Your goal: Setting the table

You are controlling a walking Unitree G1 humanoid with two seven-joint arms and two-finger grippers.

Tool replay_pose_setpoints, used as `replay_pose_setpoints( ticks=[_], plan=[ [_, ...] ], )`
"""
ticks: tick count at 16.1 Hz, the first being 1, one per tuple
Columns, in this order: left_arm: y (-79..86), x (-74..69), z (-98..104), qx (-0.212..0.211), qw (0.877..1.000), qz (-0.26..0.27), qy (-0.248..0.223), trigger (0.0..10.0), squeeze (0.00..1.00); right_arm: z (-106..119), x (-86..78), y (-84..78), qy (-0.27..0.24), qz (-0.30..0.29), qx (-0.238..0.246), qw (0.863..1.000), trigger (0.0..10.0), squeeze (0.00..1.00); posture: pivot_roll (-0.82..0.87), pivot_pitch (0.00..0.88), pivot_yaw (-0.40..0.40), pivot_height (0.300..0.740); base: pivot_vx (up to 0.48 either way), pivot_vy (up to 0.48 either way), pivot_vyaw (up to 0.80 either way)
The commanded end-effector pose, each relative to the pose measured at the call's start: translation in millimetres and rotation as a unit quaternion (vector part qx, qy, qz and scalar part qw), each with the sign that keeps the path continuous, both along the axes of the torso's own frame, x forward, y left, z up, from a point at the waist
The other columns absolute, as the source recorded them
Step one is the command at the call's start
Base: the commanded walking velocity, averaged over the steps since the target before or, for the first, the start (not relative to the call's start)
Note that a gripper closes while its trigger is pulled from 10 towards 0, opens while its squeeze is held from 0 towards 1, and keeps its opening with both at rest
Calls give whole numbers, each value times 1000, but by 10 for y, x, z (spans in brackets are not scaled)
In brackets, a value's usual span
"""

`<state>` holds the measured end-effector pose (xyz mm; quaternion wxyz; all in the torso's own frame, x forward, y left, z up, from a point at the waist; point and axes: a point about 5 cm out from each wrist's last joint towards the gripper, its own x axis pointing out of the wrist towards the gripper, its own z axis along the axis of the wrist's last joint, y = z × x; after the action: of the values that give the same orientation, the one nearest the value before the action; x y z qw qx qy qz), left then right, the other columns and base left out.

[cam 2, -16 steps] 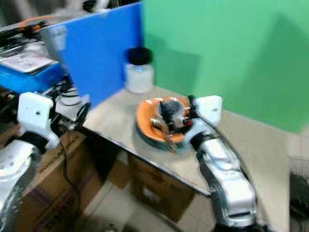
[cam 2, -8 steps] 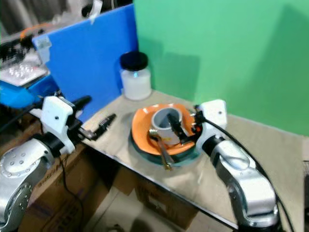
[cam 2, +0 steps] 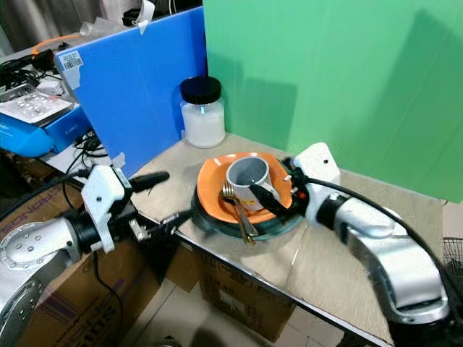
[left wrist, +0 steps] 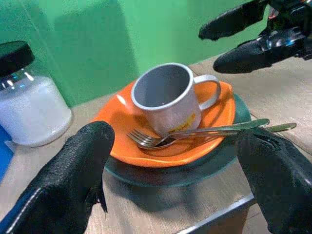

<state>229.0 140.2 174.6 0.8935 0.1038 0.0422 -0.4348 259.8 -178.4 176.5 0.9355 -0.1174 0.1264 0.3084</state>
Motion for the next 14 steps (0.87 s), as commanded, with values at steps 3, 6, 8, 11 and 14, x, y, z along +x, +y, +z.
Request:
replay_pose_setpoints(
  ticks=[3,6,8,11,14],
  plan=[
    [-22,-3,-23,0,1000,-20,5,10000,0,-130,72,61,38,8,-19,999,0,0,131,0,44,740,0,0,0],
    [-33,-10,-93,4,1000,-26,9,10000,0,-253,90,160,54,15,-32,998,0,0,134,0,40,740,0,0,0],
    [-41,-10,-119,5,1000,-28,10,10000,0,-293,96,162,63,11,-45,997,0,0,138,0,36,740,0,0,0],
    [-44,-11,-135,6,999,-31,8,10000,0,-266,134,130,58,4,-46,997,0,0,137,0,39,740,0,0,0],
    [-67,-7,-80,6,999,-38,4,10000,0,-245,149,108,53,0,-48,997,0,0,134,0,42,740,0,0,0]
  ],
)
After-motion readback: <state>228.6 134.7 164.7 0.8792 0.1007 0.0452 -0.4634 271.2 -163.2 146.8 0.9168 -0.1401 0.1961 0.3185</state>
